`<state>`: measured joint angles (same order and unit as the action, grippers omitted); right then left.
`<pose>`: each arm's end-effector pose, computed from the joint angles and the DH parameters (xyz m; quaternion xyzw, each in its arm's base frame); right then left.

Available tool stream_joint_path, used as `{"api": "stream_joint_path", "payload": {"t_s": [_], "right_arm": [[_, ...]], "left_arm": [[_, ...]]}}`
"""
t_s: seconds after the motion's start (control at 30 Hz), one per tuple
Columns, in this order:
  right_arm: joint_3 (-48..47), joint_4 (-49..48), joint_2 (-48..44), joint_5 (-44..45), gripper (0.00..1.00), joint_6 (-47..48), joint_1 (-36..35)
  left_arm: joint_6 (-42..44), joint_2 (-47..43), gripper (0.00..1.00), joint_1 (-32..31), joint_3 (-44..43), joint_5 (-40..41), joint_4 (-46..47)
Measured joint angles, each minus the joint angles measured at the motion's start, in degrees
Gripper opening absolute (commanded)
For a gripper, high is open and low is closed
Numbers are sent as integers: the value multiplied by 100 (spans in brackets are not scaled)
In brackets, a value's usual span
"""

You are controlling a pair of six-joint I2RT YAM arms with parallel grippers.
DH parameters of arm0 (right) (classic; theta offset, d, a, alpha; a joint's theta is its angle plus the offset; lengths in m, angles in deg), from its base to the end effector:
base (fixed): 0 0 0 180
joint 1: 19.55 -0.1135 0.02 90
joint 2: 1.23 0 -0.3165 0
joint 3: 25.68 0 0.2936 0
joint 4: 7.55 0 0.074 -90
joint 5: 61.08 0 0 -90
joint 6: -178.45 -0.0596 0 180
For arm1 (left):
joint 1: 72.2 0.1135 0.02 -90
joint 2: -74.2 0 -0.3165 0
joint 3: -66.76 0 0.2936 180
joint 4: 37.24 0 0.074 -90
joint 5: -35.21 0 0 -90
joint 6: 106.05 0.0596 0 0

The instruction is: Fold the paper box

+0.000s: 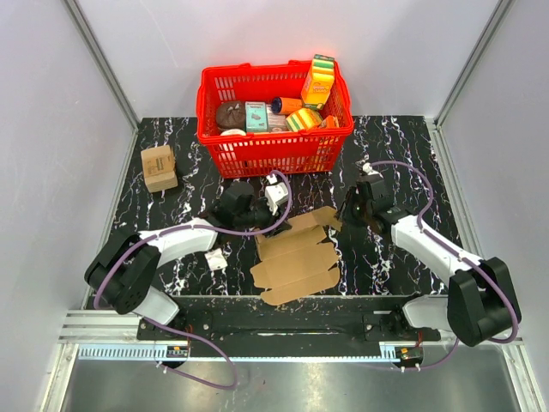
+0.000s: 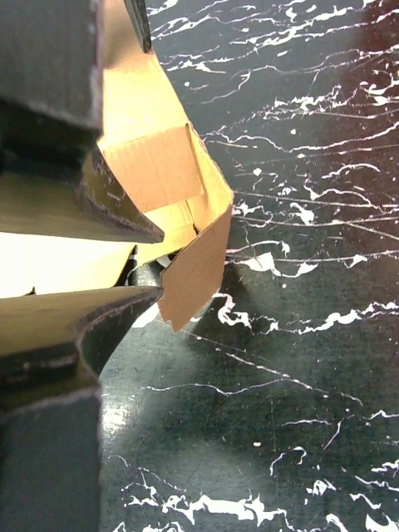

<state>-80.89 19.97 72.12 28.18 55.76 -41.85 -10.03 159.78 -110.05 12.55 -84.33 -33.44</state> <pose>0.2788 0.1152 0.2298 0.0814 0.9225 0.1795 0.3320 0.2645 -0.2428 0.2180 0.4315 0.7177 -0.3471 0.4221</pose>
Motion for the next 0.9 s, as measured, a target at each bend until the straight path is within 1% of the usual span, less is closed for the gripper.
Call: {"api": "stream_joint_path", "payload": {"t_s": [0.13,0.17,0.3,0.43,0.57,0.63,0.67,0.73,0.77,0.8,0.83,0.9], "right_arm": [[-151,-22,136,-177,24,114,2],[-166,-55,192,-240,24,133,2],[-181,-92,345,-468,31,162,7],[-181,-79,315,-450,36,205,7],[-190,175,13,-144,36,330,11],[-205,302,-249,17,32,433,13],[-225,367,-407,42,27,487,13],[-310,400,-667,13,22,625,15],[-374,376,-745,-83,19,688,20],[-446,343,-782,-216,12,741,20],[-507,310,-780,-345,9,782,20],[-636,203,-673,-682,6,870,20]], "left_arm": [[4,2,37,-2,-2,0,-2],[4,2,37,-2,-2,0,-2],[17,11,37,-4,-37,0,-11],[20,52,37,-26,-74,-2,-33],[22,63,37,-35,-76,-4,-35],[24,66,37,-37,-76,-4,-35],[24,66,37,-37,-85,-4,-50],[26,68,37,-44,-103,-4,-59],[26,70,37,-46,-107,-4,-70],[31,74,37,-50,-109,-4,-72],[37,79,37,-52,-111,-4,-74],[44,79,37,-57,-118,-4,-81]]}}
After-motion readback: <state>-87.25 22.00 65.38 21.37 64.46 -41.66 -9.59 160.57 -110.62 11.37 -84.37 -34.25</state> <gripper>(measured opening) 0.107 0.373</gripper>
